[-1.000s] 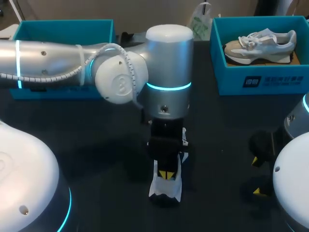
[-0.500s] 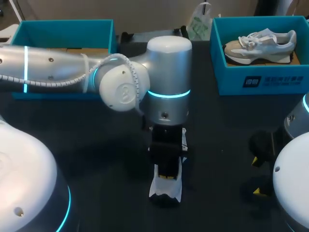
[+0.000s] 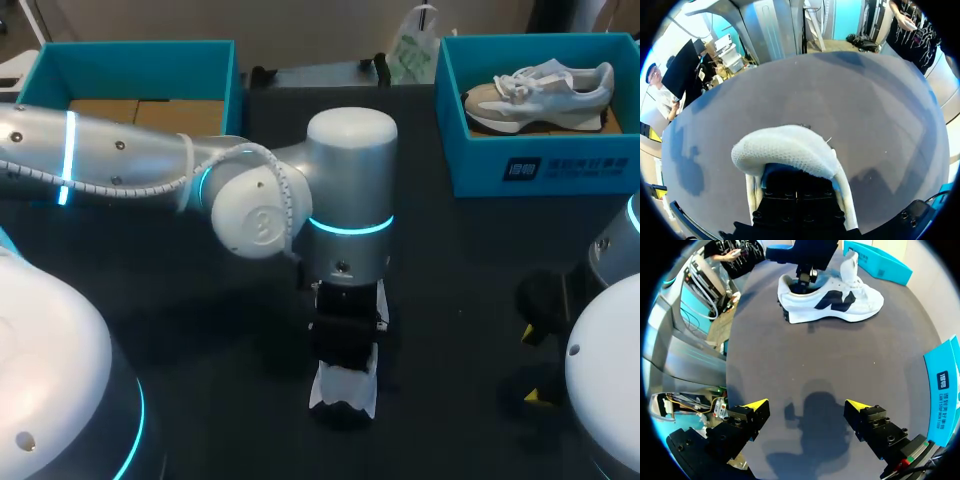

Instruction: Take the shoe out of the shoebox, open the shoe tongue, remove and reinsert the insole, then place the shoe into the shoebox

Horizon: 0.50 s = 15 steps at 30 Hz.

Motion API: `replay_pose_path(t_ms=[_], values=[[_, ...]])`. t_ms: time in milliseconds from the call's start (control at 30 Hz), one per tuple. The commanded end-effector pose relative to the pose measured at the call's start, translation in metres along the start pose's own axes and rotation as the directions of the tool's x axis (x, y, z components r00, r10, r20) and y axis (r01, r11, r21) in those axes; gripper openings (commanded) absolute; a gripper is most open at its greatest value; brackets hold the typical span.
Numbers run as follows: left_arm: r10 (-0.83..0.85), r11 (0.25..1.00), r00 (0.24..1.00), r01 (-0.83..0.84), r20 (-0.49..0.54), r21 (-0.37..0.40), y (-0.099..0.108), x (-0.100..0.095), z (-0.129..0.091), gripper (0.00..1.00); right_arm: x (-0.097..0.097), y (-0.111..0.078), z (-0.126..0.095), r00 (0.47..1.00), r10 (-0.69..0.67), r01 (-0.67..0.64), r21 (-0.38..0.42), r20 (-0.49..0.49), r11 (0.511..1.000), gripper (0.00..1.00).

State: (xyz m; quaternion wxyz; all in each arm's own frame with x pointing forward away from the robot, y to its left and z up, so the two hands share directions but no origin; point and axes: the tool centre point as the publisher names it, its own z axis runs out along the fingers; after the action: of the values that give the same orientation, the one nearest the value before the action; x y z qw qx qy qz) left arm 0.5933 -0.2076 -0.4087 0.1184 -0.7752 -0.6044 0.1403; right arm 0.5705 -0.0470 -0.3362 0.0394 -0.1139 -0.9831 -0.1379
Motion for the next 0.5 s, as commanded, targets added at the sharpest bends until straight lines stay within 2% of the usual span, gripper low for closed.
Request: replay_pose_path(t_ms=[33,200,500], values=[[-0.015,0.997,1.0,0.013,-0.022,-0.08,0.004,-0.003,0.011,0.0,0.002,-0.001,-0.001,1.0,-0.001,0.001,-0.003,0.003,1.0,1.0],[-0.032,0.984,0.997,0.018,-0.077,-0.178,0.009,-0.001,0.003,0.0,0.002,-0.001,-0.001,1.0,-0.001,0.001,-0.003,0.003,1.0,1.0],[-0.094,0.952,0.988,0.053,-0.123,-0.302,0.043,0.016,-0.017,0.0,0.002,-0.001,-0.001,1.0,-0.001,0.001,-0.003,0.003,1.0,1.0]])
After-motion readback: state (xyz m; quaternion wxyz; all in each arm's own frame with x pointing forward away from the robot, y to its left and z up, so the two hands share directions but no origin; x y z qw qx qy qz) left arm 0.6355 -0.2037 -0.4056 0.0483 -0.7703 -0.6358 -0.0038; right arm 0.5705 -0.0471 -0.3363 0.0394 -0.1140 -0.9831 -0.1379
